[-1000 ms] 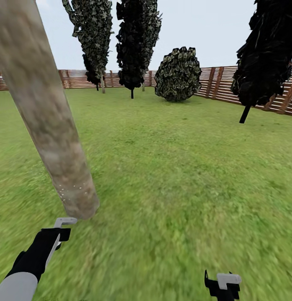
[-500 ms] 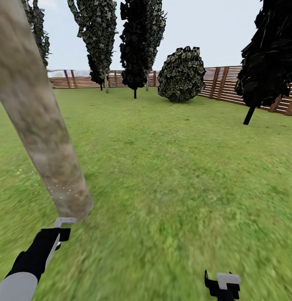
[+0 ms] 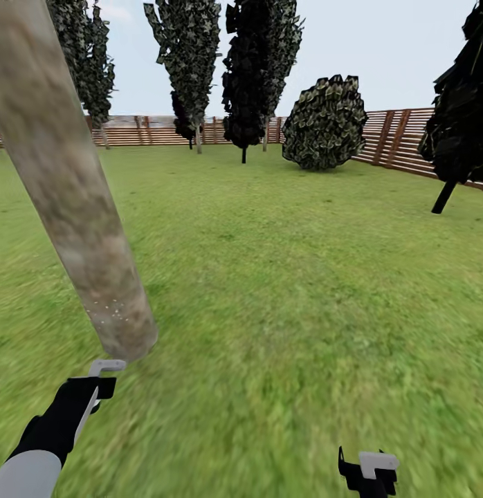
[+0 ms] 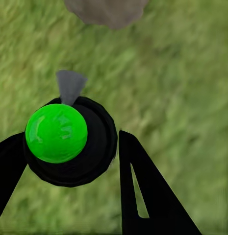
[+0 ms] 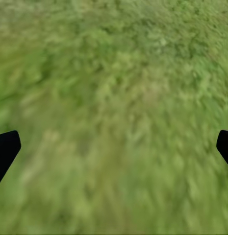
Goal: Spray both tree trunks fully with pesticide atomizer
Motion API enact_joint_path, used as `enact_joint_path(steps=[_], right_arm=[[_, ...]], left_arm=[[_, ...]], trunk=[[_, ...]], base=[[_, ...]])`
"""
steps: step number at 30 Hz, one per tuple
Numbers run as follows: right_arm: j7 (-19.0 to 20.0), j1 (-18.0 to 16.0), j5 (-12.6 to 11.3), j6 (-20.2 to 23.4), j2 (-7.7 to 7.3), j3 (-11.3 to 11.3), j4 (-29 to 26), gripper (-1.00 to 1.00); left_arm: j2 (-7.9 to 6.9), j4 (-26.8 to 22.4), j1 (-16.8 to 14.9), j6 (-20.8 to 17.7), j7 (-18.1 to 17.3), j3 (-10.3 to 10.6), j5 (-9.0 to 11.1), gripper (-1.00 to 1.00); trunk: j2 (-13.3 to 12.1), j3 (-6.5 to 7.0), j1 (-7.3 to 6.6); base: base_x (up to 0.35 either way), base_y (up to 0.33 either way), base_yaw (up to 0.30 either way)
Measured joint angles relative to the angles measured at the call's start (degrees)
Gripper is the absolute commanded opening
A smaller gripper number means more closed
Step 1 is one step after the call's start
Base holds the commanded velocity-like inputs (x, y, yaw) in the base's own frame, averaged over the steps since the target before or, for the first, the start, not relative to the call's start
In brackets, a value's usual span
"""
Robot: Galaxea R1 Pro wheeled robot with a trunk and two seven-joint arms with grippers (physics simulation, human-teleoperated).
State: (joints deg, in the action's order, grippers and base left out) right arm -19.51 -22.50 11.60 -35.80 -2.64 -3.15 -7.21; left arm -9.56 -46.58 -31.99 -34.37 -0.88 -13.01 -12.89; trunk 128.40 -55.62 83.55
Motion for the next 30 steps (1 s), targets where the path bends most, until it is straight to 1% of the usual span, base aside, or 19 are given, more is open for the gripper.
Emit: enact_joint_path(steps=[11,22,30], right_arm=[[0.0,0.0,0.0,0.0,0.00,0.0,0.0,1.00],[0.0,0.0,0.0,0.0,0.00,0.0,0.0,1.00],[0.0,0.0,0.0,0.0,0.00,0.0,0.0,1.00]], left_arm=[[0.06,0.0,0.0,0.0,0.0,0.0,0.0,-1.00],[0.06,-0.1,0.0,0.0,0.0,-0.1,0.0,-1.00],[-0.01,-0.1,0.0,0.0,0.0,-0.2,0.0,-1.00]], trunk=[[0.0,0.00,0.00],[0.0,0.00,0.00],[0.0,0.00,0.00]], base=[[0.162,-0.250,0.271],[0.165,-0.237,0.036],[0.161,-0.235,0.248]])
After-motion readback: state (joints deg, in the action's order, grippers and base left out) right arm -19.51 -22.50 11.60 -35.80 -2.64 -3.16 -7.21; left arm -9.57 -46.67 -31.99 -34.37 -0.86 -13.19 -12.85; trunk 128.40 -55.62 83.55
